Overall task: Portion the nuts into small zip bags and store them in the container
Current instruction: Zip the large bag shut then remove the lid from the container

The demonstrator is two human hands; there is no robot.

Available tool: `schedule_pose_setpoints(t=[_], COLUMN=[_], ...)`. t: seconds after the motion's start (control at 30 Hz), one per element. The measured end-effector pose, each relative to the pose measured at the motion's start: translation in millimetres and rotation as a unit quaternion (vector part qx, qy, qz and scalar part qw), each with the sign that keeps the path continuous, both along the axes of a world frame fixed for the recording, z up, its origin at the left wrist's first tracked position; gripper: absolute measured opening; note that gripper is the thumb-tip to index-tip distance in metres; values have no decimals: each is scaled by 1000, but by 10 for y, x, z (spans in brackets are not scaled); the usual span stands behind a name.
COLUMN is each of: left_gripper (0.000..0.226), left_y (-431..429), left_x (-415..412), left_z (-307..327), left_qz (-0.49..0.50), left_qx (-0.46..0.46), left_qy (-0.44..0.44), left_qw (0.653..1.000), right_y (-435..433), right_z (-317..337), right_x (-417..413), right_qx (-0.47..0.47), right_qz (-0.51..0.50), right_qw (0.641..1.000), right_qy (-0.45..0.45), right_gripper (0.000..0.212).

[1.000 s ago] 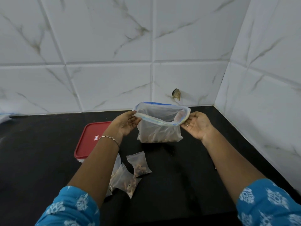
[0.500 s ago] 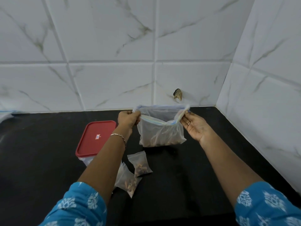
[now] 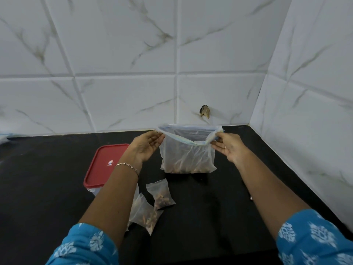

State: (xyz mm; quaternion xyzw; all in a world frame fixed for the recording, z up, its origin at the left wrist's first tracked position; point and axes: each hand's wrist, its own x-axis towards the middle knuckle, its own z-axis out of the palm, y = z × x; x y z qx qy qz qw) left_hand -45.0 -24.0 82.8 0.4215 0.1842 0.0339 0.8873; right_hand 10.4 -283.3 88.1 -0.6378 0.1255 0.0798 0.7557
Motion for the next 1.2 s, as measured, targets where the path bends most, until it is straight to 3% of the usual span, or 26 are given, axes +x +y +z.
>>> schedule_pose_setpoints(t=[0.1,0.2,0.27,0.4,0.47,0.57,0.63,0.67,0.7,0.8,0.83,0.97,1.2], left_gripper=[5,4,6,12,13,12,14,15,18,17,18,27,14], left_y=[-27,-66,-89,-101,-82,-83,-110,-114,-103,-51,-26,4,60], left_x=[-12,5,36,107,143,124,105,114,119,92,83,39,29], left_z=[-49,-78,-92,-80,-62,32,107,133,157,208,210,217,274], left_qz=[-4,-16,3,55,90,108,86,59,28,-30,-38,-71,-75], left_qx=[14,60,114,291,415,647,700,706,690,452,388,320,204], left_qy=[-6,-9,-4,15,26,29,33,52,69,84,85,64,72], left_qw=[1000,998,993,955,905,754,708,704,720,887,917,943,973], right_y=[27,53,51,11,-11,-18,-15,-20,-36,-107,-135,-202,-301], right_z=[-16,-43,-54,-71,-57,-36,-6,6,19,31,26,18,42], right_x=[-29,-20,-7,-9,-8,10,16,19,22,29,23,-1,-8], right_qx=[47,40,0,-179,-258,-391,-427,-415,-390,-273,-232,-139,-5], right_qz=[33,-4,-54,-108,-95,-42,-9,1,6,25,35,58,72], right_qw=[998,999,999,975,958,908,885,892,906,958,971,989,997], right_qy=[26,17,-10,-75,-87,-148,-185,-181,-163,-78,-48,-9,27], right_gripper=[23,17,7,17,18,16,28,36,42,36,33,33,13])
